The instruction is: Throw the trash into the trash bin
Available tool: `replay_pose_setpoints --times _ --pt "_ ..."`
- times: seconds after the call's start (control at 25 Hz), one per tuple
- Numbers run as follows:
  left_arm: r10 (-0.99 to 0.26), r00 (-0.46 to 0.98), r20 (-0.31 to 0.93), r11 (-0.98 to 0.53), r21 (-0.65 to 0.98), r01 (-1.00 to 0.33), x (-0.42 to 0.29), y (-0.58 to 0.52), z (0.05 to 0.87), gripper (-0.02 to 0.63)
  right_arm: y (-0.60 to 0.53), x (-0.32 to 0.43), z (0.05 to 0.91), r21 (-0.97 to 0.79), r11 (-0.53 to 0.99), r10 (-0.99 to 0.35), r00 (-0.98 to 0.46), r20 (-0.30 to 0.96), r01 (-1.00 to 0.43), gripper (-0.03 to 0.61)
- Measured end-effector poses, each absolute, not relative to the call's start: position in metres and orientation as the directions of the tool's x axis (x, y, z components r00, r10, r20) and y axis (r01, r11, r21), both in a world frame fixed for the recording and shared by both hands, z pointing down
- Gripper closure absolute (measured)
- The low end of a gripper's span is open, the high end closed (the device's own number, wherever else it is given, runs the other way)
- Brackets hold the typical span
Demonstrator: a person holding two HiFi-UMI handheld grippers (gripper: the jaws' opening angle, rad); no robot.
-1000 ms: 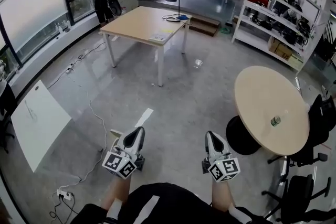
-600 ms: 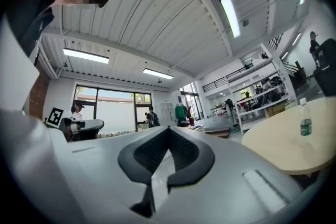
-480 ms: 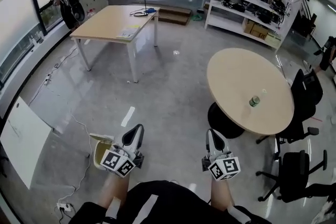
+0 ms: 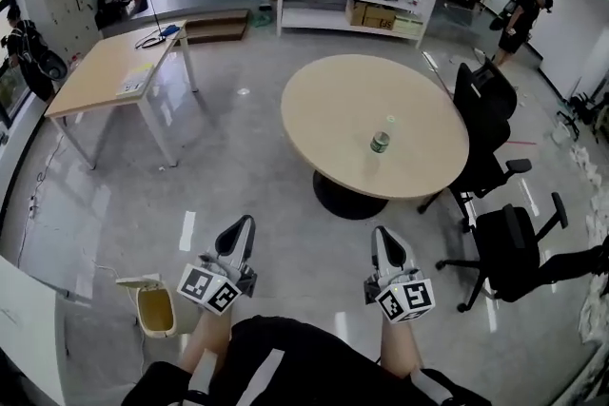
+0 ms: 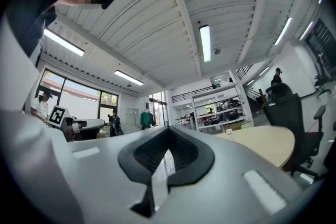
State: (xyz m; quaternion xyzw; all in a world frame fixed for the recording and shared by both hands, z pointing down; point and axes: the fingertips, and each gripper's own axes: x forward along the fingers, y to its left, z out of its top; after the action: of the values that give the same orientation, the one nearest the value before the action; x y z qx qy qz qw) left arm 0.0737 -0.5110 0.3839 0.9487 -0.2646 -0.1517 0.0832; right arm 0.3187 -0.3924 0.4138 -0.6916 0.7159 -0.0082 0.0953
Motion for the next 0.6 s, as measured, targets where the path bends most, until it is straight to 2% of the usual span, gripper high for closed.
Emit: replay_pose_setpoints --times 0.24,0.6 --pt "-0.374 0.893 -0.25 -0.921 0.212 -0.327 0.129 -0.504 0.377 0.609 -0.341 0.364 0.41 -0.163 -0.156 -0.972 0.181 -0.15 -0.974 0.574" --pt "-0.105 0.964 -0.244 -0.979 0.194 -0.058 0.205 -0.489 0.376 0.609 -0.274 0.385 0.412 -0.152 -0.407 -0.901 0.423 -0.099 -0.901 0.572"
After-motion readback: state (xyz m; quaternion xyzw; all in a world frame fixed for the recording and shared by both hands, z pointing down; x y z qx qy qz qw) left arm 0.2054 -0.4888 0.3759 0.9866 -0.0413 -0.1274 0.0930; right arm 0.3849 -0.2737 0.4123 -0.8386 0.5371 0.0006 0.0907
